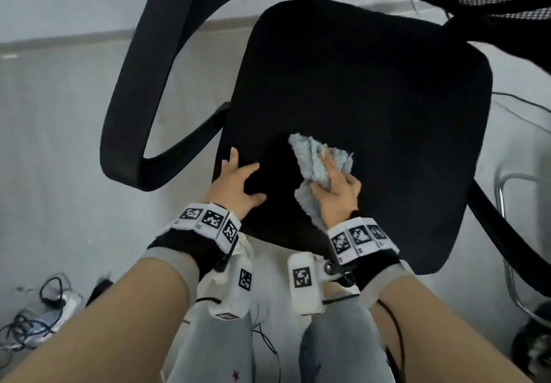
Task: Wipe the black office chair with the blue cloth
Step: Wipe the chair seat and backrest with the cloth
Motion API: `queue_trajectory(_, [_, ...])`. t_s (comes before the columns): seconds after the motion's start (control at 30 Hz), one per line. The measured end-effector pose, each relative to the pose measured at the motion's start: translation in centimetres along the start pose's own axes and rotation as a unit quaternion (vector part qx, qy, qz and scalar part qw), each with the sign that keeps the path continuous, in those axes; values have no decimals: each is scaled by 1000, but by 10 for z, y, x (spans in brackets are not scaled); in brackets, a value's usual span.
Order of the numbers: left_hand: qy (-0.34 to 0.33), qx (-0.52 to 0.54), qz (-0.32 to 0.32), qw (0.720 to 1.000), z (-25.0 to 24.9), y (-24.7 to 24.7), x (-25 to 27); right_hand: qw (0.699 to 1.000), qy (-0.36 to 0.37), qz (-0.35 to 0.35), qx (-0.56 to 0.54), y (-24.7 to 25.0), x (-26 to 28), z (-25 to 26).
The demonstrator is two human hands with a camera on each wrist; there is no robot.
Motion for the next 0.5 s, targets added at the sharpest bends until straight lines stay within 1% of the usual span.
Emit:
queue_trajectory(0.03, [-3,48,-8,999,-6,3,8,996,24,4,-81,7,7,6])
queue_trajectory(0.07, [2,110,-11,994,-11,4,19,988,21,6,-152,18,17,10])
queue_trajectory(0.1, [23,189,-6,982,-11,1,26,974,-8,26,-224,21,22,9])
queue_trajectory(0.13, [61,271,14,961,-13,-5,39,946,-41,58,-315,28,32,10])
queue_trajectory(0.17, [107,346,44,931,-16,-16,54,906,-72,99,-406,32,43,14])
queue_trajectory(0.2, [148,405,81,898,-20,-27,69,849,-91,150,-498,36,56,24])
queue_trajectory(0.23, [173,451,121,867,-29,-37,85,799,-96,194,-561,42,70,36])
queue_trajectory(0.27, [175,485,156,842,-40,-45,98,764,-88,222,-599,52,83,48])
queue_trajectory(0.3, [159,515,180,823,-54,-48,109,754,-69,237,-608,62,93,57])
queue_trajectory(0.33, [131,538,188,811,-67,-48,117,753,-55,246,-608,70,102,62])
queue_trajectory(0.37, [101,559,185,802,-79,-47,123,753,-52,250,-607,76,108,63])
queue_trajectory(0.4, [73,569,171,801,-88,-43,128,757,-50,249,-602,83,115,63])
queue_trajectory(0.43, [47,569,152,807,-95,-38,131,764,-61,240,-596,87,121,60])
queue_trajectory(0.47, [23,556,132,820,-100,-33,134,775,-75,223,-587,90,127,56])
queue_trajectory(0.5, [-1,535,115,837,-105,-26,136,792,-85,199,-571,94,134,53])
Point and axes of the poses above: each hand's wrist, its own x-axis away from the middle knuckle, its own y-axis out of the back of the hand, z = x × y, the point moved 9 cm from there along -x, towards the middle knuckle, and after that the axes turned 13 degrees about x, right-handed, at the moved point
